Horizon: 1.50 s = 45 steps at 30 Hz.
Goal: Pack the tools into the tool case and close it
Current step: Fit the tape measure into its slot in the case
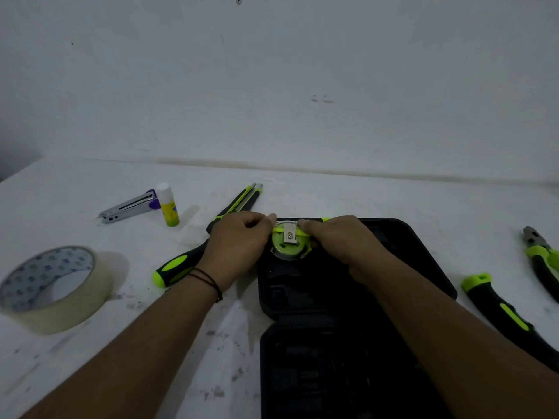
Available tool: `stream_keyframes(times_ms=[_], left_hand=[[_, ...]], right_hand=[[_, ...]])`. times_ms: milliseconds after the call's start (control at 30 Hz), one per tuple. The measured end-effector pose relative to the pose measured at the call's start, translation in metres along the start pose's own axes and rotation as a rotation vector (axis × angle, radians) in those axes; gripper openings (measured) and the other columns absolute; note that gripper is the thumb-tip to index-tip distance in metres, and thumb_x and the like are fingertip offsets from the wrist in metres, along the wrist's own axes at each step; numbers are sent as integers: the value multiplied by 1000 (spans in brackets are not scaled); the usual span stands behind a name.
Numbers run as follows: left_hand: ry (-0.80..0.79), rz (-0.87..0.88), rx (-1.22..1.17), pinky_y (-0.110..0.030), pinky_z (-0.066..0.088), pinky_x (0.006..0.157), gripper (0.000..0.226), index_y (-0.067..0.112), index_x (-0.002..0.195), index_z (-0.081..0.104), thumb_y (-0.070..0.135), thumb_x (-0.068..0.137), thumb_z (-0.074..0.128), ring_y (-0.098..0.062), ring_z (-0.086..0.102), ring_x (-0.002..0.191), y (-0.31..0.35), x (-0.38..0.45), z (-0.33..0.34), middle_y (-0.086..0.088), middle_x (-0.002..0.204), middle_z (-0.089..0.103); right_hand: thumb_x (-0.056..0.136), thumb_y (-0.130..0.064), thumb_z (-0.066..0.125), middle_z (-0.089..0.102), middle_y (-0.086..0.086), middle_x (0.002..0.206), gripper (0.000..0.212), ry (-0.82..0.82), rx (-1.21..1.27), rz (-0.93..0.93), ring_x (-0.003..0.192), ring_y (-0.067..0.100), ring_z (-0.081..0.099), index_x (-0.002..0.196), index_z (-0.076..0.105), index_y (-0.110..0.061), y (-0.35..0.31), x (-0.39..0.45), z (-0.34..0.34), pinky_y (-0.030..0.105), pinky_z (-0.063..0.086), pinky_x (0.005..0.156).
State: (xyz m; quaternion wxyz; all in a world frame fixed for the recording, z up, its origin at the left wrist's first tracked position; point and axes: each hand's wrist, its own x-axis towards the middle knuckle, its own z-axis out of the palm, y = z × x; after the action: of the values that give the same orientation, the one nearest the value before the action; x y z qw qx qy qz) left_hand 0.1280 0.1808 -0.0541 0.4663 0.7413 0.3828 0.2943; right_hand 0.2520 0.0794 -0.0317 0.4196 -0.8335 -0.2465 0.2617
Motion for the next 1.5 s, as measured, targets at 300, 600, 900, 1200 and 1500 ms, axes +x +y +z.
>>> stream_keyframes(times_ms=[300, 600, 900, 1200, 1500], left_hand=[[-1, -65, -58, -24, 48, 67, 16, 9, 90, 69, 22, 82, 66, -15, 62, 75, -1, 11, 5, -3, 83, 69], [-32, -90, -107, -28, 49, 73, 23, 9, 93, 66, 26, 79, 71, -18, 61, 81, -5, 12, 5, -6, 90, 67], [0, -43, -66, -31, 51, 75, 21, 11, 88, 66, 27, 77, 73, -18, 61, 79, -6, 14, 6, -2, 83, 66], [-23, 5, 72, -24, 43, 73, 21, 14, 94, 66, 33, 83, 64, -13, 59, 82, -2, 9, 3, 7, 84, 63], [-52, 491, 478, -15, 30, 96, 34, 15, 116, 65, 31, 86, 62, -12, 53, 116, -9, -11, -5, 1, 123, 62]], right_hand=[[75, -54, 65, 42, 4, 52, 59, 113, -128, -83, 57, 22, 44, 42, 40, -12, 3, 7, 8, 33, 36, 61], [82, -50, 60, 37, 3, 51, 45, -40, -144, -101, 46, 14, 34, 67, 57, -8, 0, -3, -5, 24, 28, 48], [87, -47, 56, 30, 4, 48, 57, -17, -333, -173, 46, 17, 30, 48, 35, -10, -3, -4, -1, 30, 22, 48], [82, -54, 58, 39, 6, 54, 54, 82, -330, -215, 55, 21, 42, 57, 43, -8, 8, -4, -1, 30, 31, 56], [92, -37, 47, 44, 4, 125, 53, -52, -666, -638, 115, 22, 48, 141, 37, -18, 29, -27, -6, 32, 40, 100]])
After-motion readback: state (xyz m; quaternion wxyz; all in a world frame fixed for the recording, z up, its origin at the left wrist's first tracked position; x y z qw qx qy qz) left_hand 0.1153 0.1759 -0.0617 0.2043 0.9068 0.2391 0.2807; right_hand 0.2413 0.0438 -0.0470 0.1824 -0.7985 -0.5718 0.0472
